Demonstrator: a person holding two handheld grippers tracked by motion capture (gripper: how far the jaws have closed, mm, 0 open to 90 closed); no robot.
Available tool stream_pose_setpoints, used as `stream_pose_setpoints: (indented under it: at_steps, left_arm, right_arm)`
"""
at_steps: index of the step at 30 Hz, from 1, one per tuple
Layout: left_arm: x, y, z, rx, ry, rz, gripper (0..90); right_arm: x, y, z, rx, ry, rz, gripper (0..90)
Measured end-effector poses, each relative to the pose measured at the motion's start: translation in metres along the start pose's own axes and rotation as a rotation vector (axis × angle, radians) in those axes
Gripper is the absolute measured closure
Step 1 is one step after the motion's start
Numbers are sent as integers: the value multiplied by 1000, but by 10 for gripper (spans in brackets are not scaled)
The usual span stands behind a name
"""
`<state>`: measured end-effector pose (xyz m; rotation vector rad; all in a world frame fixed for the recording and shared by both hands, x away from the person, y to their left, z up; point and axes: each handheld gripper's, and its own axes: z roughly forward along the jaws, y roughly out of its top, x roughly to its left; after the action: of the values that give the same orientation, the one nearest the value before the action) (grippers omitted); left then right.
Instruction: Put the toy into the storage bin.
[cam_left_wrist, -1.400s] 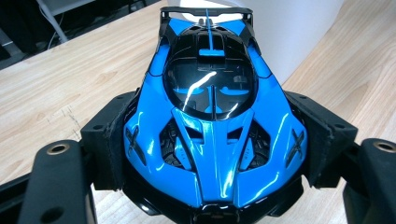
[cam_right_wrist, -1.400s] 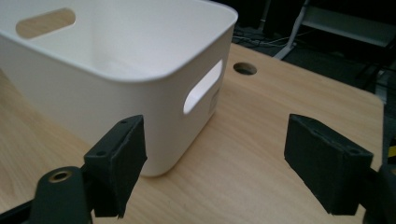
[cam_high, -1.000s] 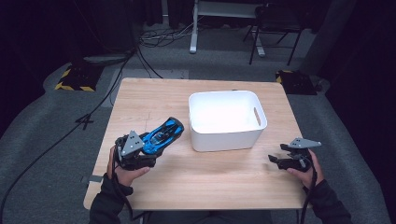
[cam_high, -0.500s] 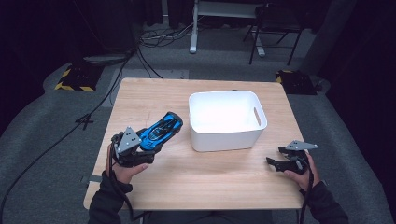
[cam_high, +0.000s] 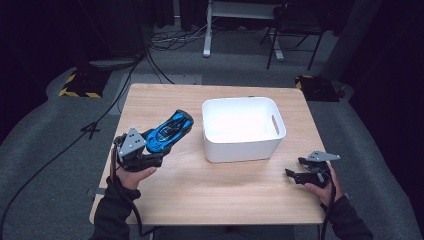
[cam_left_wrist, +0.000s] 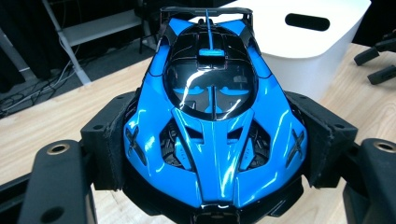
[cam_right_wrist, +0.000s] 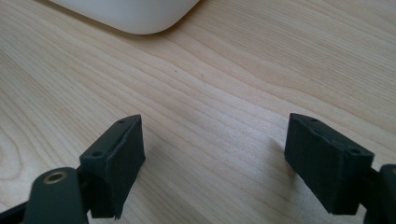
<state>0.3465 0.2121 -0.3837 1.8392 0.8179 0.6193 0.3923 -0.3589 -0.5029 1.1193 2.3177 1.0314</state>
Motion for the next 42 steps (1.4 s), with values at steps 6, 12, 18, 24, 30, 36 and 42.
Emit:
stream_pose_setpoints:
  at_steps: [6, 12, 18, 24, 30, 36, 42]
  left_arm:
    - [3, 10, 8, -14, -12, 9, 248]
    - [2, 18, 19, -25, -30, 8, 247]
    - [1, 27, 29, -23, -46, 26, 247]
    - [-3, 38, 38, -23, -79, 44, 247]
    - [-5, 50, 52, -25, -109, 56, 247]
    - [-11, 61, 65, -18, -133, 86, 247]
    - [-16, 69, 79, -9, -156, 97, 247]
  right_arm:
    - [0, 0, 0, -1, 0, -5, 201]
    - [0, 0, 0, -1, 1, -5, 201]
    - [0, 0, 0, -1, 1, -5, 201]
    - [0, -1, 0, -1, 1, -7, 201]
    - [0, 0, 0, -2, 0, -3, 201]
    - [0, -1, 0, -2, 0, -4, 201]
    - [0, -1, -1, -2, 0, -2, 201]
